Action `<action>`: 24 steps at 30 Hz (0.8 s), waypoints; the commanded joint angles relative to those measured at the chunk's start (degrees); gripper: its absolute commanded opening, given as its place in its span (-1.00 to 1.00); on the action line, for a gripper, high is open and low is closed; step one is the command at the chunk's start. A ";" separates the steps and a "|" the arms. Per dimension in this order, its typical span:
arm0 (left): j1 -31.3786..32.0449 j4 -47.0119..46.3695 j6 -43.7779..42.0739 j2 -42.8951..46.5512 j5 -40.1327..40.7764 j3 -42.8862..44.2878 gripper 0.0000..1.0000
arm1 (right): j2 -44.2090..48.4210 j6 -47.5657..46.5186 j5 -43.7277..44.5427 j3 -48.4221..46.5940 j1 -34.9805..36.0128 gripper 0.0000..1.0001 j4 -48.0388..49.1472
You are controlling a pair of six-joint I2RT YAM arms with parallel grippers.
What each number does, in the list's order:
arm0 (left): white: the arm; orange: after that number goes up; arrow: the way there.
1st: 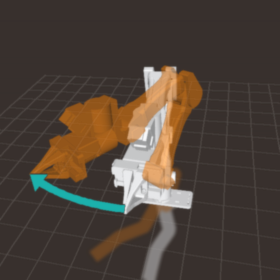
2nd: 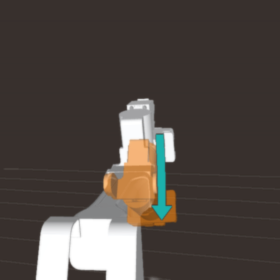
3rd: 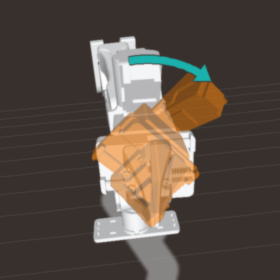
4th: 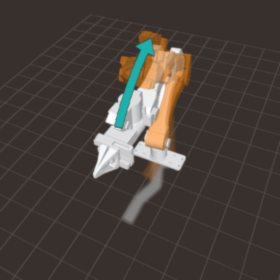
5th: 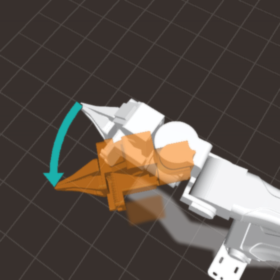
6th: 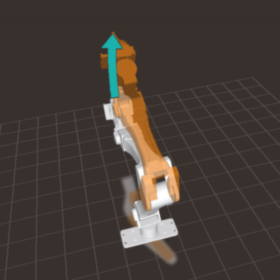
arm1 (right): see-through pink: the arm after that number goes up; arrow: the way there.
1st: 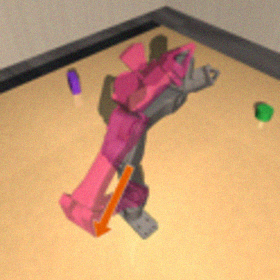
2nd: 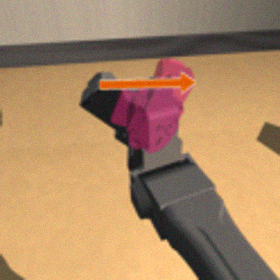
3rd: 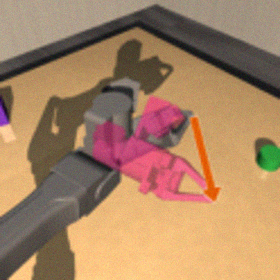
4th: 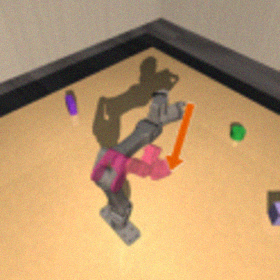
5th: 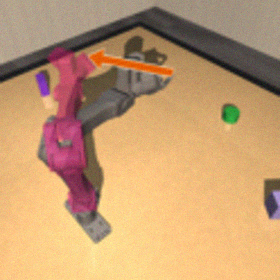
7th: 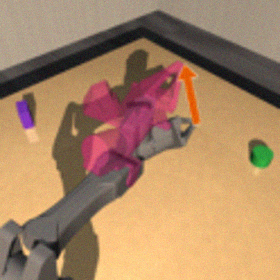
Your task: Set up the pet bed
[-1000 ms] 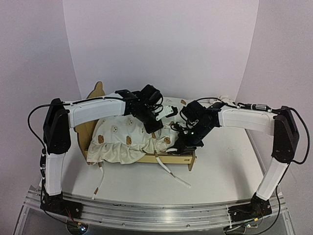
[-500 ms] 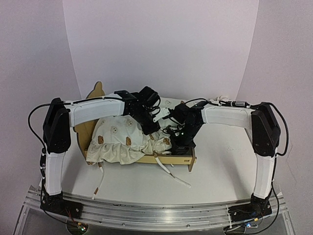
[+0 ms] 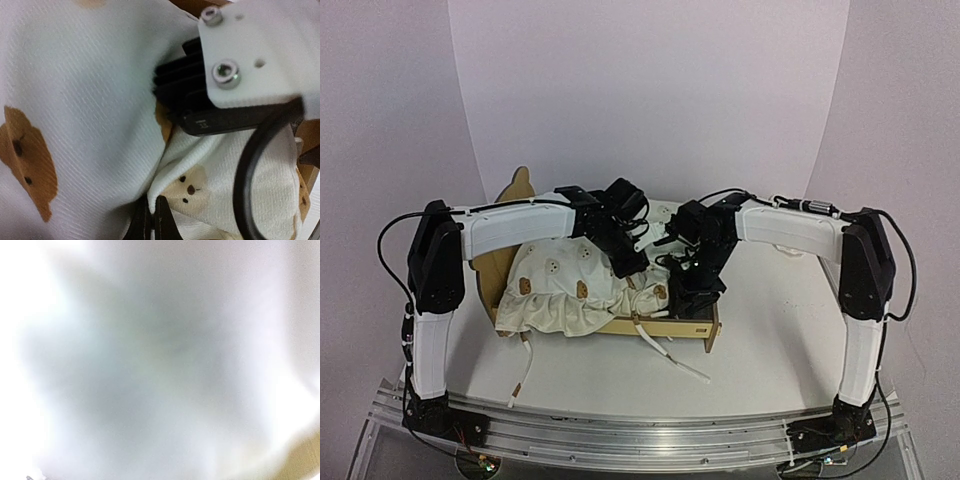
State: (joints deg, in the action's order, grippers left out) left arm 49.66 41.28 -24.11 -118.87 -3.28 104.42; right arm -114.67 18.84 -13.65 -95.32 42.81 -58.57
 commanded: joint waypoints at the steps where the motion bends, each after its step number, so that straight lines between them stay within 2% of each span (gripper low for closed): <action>1: -0.18 -0.20 0.25 2.75 -0.69 -0.16 -1.00 | 8.15 -1.35 2.02 -3.83 0.27 -0.07 -3.90; 5: -0.18 -0.32 0.78 2.32 -1.15 0.12 -1.00 | 14.13 -2.11 2.08 1.18 0.37 -0.07 -3.13; 8: -0.18 -0.24 1.36 2.01 -1.67 0.51 -1.00 | 21.88 -4.84 3.85 11.05 3.19 -0.09 5.37; 12: -0.18 -0.15 1.53 1.68 -1.69 1.01 -1.00 | 33.96 -11.51 9.07 33.90 12.00 -0.11 33.25; 14: -0.17 -0.12 1.52 1.52 -1.56 1.05 -1.00 | 39.33 -10.60 11.95 46.10 14.20 -0.17 50.41; 17: -0.18 -0.15 1.57 1.44 -1.49 0.88 -1.00 | 41.05 -7.12 22.53 62.21 16.70 -0.29 75.99; 19: -0.18 -0.07 1.81 1.35 -1.57 0.79 -1.00 | 38.27 -6.36 26.94 66.65 17.92 -0.30 83.71; 24: -0.18 0.04 2.04 1.36 -1.70 0.82 -1.00 | 28.14 -5.55 34.68 71.07 19.67 -0.38 100.96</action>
State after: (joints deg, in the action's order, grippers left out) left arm 49.82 40.52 -23.13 -118.15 -5.46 104.55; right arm -80.53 11.87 10.09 -25.94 61.02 13.57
